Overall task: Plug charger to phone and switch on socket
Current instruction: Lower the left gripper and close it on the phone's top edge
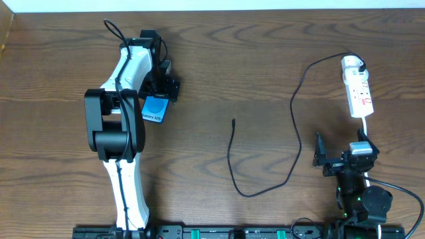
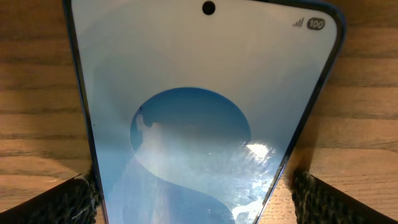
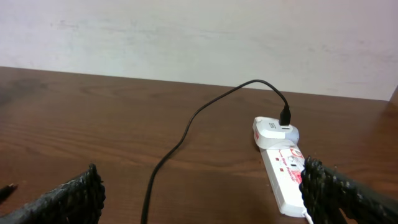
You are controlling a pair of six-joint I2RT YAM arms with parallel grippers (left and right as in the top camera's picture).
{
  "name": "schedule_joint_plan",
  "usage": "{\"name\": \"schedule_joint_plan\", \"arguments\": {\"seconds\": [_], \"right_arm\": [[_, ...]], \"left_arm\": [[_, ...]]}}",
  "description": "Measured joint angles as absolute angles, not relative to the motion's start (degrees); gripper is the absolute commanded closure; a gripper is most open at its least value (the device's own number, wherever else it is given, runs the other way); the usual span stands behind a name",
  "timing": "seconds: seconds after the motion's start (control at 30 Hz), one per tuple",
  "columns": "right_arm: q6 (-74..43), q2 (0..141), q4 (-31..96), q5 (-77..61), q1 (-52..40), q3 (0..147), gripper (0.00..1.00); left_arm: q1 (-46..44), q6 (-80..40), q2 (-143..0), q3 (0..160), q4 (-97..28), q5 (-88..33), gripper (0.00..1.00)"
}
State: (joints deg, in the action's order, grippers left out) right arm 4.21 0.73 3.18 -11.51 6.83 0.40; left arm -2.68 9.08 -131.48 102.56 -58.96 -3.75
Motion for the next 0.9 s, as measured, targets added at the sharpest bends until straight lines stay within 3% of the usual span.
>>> {"name": "schedule_joint_plan", "arguments": {"seconds": [0.67,0.77,0.9], "right_arm": [[4.2,0.7,3.2,-11.5,6.8,0.4,0.01],[4.2,0.7,3.2,-11.5,6.8,0.4,0.01],[4.2,0.7,3.2,-11.5,6.8,0.4,0.01]], "left_arm": [[-2.7,9.1,-131.5,102.5,-58.9,-3.8,0.02],[-2.7,9.0,-131.5,102.5,-58.9,-3.7,0.10],[-2.7,9.2,-131.5,102.5,-58.9,-3.8,0.13]]}}
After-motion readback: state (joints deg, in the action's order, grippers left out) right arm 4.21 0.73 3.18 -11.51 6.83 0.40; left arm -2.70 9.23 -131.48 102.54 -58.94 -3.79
